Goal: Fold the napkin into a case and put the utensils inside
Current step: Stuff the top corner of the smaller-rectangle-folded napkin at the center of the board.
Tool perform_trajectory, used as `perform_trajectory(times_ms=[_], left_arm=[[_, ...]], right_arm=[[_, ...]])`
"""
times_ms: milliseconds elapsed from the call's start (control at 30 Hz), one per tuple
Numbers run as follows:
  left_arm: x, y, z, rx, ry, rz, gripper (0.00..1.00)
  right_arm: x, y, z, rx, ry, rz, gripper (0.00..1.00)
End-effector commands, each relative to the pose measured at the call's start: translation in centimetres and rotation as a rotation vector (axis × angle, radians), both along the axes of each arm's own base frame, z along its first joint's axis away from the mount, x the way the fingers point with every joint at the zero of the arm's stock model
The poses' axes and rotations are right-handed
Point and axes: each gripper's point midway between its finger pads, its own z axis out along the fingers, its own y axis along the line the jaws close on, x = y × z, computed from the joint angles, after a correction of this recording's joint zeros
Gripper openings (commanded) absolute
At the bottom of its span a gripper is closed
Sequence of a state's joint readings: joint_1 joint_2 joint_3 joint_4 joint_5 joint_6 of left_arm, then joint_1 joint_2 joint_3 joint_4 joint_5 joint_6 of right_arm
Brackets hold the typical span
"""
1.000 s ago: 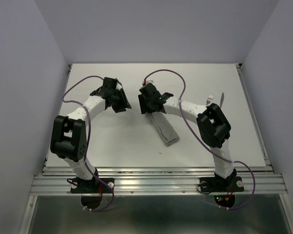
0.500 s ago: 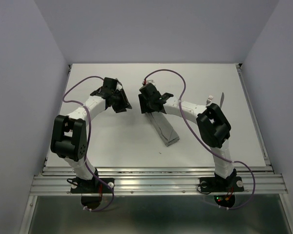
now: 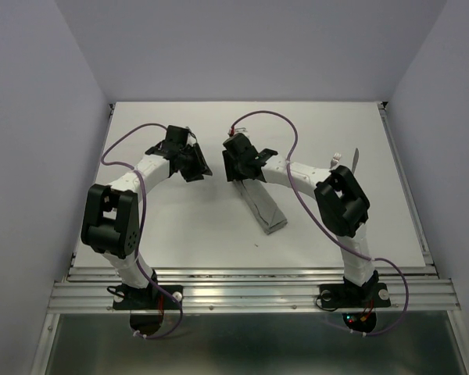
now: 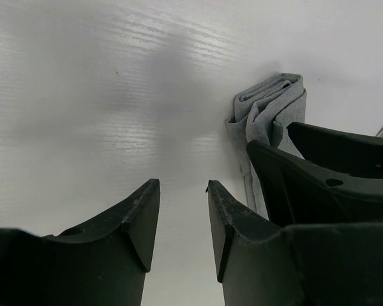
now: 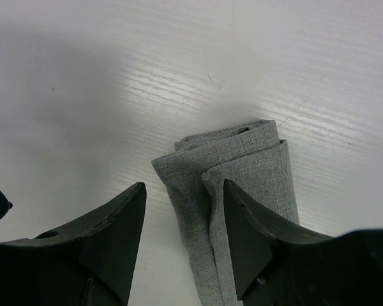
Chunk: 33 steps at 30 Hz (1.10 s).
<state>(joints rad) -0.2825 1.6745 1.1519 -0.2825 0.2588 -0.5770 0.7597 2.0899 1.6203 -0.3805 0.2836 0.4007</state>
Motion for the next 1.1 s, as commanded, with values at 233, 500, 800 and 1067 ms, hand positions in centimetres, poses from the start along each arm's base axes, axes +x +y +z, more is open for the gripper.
perform_trajectory(times_ms=[233, 500, 800, 1067], left_arm=[[0.0, -0.7, -0.4, -0.012, 0.002, -0.021, 0.46], [0.0, -1.2, -0.6, -0.013, 0.007, -0.034, 0.46], [-0.1, -1.7, -0.9, -0.011, 0.014, -0.043, 0.46], [-0.7, -4.4, -1.1, -0.002, -0.01, -0.11, 0.51]], right_arm=[[0.8, 0.7, -1.0, 0.034, -0.002, -0.02, 0.51], [0.9, 0.4, -0.4, 0.038, -0.02, -0.032, 0.3], [0.7, 0.4, -0.2, 0.055, -0.022, -0.044, 0.05], [0.2, -0.9, 0.9, 0.257, 0.012, -0.039, 0.01]])
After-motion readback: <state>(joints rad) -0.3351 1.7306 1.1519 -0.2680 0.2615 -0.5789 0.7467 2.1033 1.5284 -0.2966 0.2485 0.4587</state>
